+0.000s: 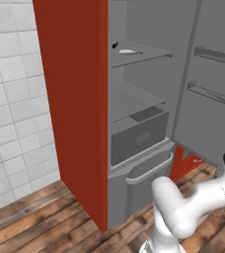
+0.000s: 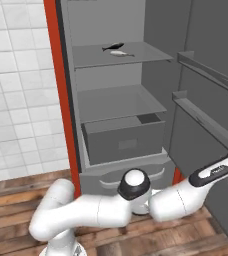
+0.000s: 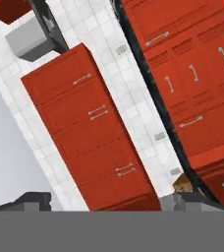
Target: Place the fish on the counter behind the older fish on the same shelf of the fridge to maintain FIFO order. Close the fridge door when finished.
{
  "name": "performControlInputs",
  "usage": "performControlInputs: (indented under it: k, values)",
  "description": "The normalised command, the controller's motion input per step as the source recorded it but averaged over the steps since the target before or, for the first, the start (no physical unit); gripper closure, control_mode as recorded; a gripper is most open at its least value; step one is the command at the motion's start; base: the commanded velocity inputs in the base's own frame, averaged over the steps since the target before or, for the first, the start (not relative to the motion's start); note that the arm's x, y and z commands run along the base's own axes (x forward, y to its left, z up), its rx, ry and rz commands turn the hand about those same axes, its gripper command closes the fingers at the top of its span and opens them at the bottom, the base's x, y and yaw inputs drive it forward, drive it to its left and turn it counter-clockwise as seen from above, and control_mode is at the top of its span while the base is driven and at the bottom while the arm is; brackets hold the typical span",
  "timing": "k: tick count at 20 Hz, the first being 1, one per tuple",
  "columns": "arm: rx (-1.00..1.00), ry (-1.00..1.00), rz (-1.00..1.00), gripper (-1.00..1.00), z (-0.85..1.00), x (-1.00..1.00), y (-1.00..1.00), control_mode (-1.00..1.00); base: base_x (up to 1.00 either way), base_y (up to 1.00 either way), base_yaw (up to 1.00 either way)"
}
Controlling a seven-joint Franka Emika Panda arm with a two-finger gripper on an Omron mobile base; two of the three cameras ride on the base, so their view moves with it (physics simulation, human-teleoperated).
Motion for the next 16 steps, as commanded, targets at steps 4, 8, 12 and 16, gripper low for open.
performControlInputs:
  k: [4, 8, 12, 16]
  values:
    - [-0.15, 0.12, 0.8, -1.0, -0.41, -0.16, 0.31, -1.0, 0.0, 0.0, 0.0]
    - [-0.14, 0.18, 0.84, -1.0, -0.14, -0.24, 0.25, -1.0, 0.0, 0.0, 0.0]
    - [-0.1, 0.12, 0.86, -1.0, -0.08, -0.29, 0.05, -1.0, 0.0, 0.0, 0.0]
    - [-0.16, 0.09, 0.81, -1.0, -0.03, -0.38, 0.41, -1.0, 0.0, 0.0, 0.0]
